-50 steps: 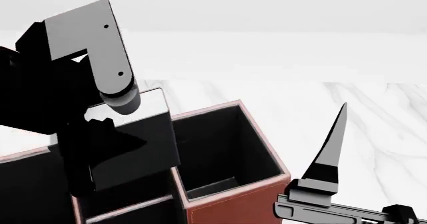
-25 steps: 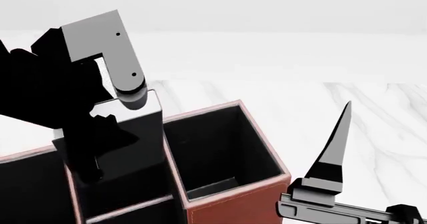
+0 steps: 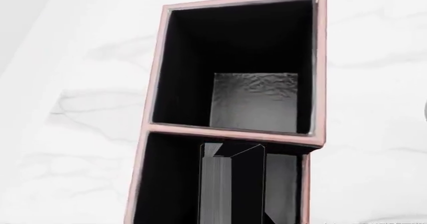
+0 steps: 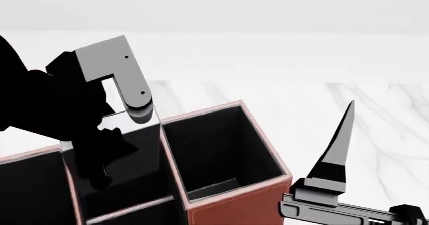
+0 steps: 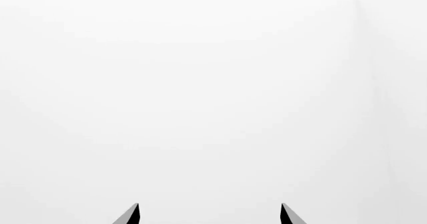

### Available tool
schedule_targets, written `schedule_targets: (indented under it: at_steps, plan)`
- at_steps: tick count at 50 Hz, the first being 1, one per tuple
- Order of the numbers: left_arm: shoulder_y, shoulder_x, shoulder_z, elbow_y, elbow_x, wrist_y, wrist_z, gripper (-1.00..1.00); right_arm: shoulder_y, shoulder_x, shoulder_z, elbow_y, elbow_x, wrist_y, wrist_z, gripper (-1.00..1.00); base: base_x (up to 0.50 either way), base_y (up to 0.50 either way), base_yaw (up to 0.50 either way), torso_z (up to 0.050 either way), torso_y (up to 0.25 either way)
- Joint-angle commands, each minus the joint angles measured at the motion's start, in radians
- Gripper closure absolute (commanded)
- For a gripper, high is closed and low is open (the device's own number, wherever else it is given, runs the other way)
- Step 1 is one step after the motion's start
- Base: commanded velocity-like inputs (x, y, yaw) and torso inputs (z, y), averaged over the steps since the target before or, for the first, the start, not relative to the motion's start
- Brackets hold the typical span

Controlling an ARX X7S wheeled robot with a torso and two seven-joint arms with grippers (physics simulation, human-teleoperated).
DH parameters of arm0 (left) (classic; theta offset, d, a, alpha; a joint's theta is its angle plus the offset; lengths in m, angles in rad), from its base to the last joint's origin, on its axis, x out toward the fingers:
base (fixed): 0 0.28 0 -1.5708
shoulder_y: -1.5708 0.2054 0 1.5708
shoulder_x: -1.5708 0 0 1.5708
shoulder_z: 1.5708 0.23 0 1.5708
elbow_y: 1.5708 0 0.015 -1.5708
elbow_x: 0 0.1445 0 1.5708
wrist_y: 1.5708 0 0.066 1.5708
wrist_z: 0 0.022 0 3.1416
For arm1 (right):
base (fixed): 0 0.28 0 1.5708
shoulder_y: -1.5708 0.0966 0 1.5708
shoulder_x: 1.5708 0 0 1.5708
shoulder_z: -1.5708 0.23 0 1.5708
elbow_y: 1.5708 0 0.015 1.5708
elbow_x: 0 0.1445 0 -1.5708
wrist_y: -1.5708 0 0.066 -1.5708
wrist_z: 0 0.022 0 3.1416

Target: Pick up the book and place it in the front compartment of the caddy.

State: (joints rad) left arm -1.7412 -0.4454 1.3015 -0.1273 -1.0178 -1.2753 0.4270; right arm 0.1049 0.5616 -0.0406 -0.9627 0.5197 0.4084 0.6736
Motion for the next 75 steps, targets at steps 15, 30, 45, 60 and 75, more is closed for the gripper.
schedule_targets:
  at_steps: [15,30,45,60,75]
  plan:
    - [0.064,-0.006,0.026,-0.065,0.066,0.083,-0.012,1.0,0.007,0.008,-0.007,0.005,0.008,-0.005,0.01,-1.0,0.0,0.0,0.0,0.001,0.001]
    - [0.109,-0.001,0.028,-0.101,0.099,0.16,-0.021,1.0,0.004,0.011,-0.014,0.015,0.004,-0.016,0.011,-1.0,0.0,0.0,0.0,0.0,0.001]
    - [0.161,0.006,0.036,-0.161,0.153,0.261,-0.031,1.0,-0.003,0.014,-0.018,0.027,0.001,-0.027,0.012,-1.0,0.0,0.0,0.0,0.001,0.001]
    - [0.211,0.002,0.079,-0.199,0.211,0.36,0.013,1.0,-0.007,0.019,-0.014,0.035,0.002,-0.034,0.016,-1.0,0.0,0.0,0.0,0.0,0.001]
    - [0.235,0.014,0.101,-0.239,0.24,0.412,0.046,1.0,-0.01,0.021,-0.018,0.043,-0.001,-0.041,0.017,-1.0,0.0,0.0,0.0,0.0,0.001]
